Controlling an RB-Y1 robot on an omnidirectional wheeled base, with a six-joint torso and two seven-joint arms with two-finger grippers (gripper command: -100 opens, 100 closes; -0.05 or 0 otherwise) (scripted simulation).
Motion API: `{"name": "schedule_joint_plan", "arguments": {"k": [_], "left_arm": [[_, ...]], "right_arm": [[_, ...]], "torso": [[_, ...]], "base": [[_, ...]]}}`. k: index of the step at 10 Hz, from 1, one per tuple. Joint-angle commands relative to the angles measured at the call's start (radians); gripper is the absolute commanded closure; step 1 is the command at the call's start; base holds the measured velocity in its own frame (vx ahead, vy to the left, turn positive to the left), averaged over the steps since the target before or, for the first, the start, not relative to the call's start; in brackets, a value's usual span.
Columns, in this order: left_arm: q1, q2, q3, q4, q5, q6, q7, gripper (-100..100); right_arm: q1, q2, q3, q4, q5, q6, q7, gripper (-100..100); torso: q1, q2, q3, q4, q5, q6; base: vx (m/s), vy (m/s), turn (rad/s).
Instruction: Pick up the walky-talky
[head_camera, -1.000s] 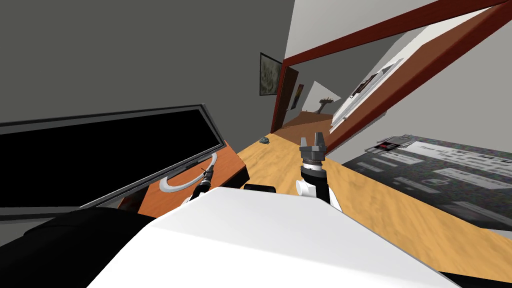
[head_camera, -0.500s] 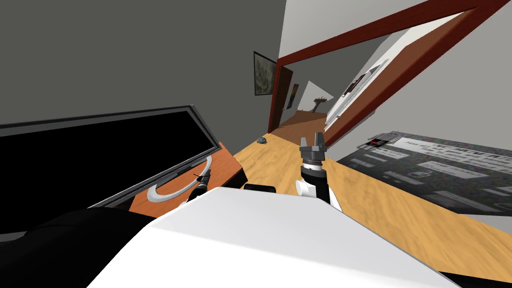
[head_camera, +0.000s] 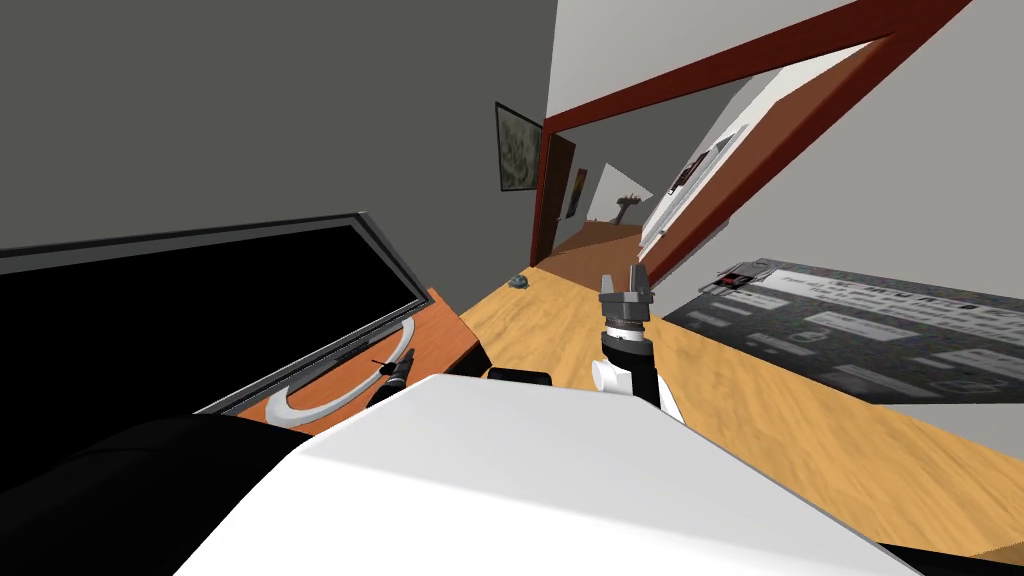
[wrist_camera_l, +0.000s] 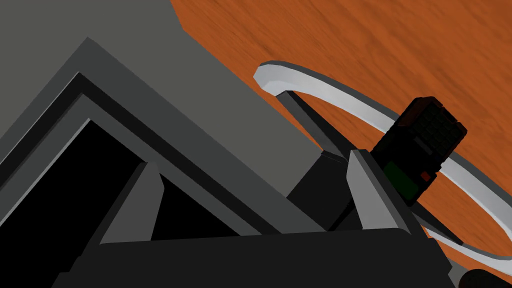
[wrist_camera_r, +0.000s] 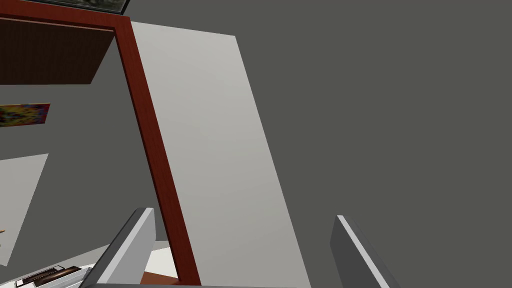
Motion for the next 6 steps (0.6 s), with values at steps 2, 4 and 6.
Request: {"name": "schedule_joint_plan", "arguments": {"k": [2, 4, 6], "left_arm": [[-0.006, 0.023, 0.019, 0.089, 0.005, 0.017, -0.014, -100], [-0.002, 0.037, 0.032, 0.125, 0.009, 0.033, -0.024, -100], [0.002, 0.05, 0.044, 0.181, 0.012, 0.047, -0.033, -100]], "right_arm": [[0.0, 0.0, 0.0, 0.0, 0.0, 0.0, 0.0, 0], [0.0, 0.0, 0.0, 0.0, 0.0, 0.0, 0.0, 0], [0.0, 0.0, 0.0, 0.0, 0.0, 0.0, 0.0, 0]], "torso": [[0.001, 0.0, 0.0, 0.0, 0.0, 0.0], [0.001, 0.0, 0.0, 0.0, 0.0, 0.0], [0.002, 0.0, 0.0, 0.0, 0.0, 0.0]], "base": [[0.069, -0.025, -0.114], [0.061, -0.015, -0.088], [0.058, -0.01, -0.085]]}}
